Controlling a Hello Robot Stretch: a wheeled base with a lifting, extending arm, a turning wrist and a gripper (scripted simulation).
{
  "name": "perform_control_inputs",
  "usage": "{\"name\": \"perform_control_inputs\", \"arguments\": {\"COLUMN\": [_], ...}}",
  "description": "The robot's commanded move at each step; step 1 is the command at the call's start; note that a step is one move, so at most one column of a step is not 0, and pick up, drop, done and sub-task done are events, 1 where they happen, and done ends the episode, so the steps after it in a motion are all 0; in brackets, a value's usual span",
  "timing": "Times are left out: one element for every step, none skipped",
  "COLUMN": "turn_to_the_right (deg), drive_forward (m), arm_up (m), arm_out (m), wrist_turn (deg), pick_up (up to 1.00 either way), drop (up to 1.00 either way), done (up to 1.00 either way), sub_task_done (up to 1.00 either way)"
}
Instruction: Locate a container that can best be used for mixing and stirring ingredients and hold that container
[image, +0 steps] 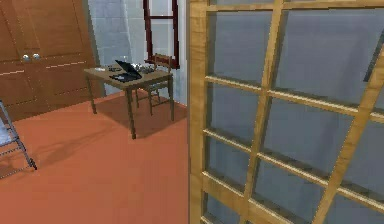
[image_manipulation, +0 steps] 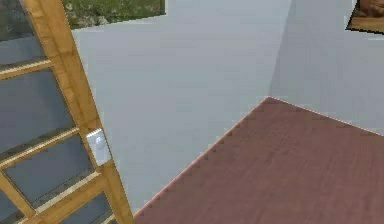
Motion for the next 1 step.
{"name": "perform_control_inputs", "arguments": {"turn_to_the_right": [-12.0], "drive_forward": [0.00], "arm_up": [0.00], "arm_out": [0.00], "wrist_turn": [0.0], "pick_up": [0.00], "drop": [0.00], "done": [0.00], "sub_task_done": [0.00]}}
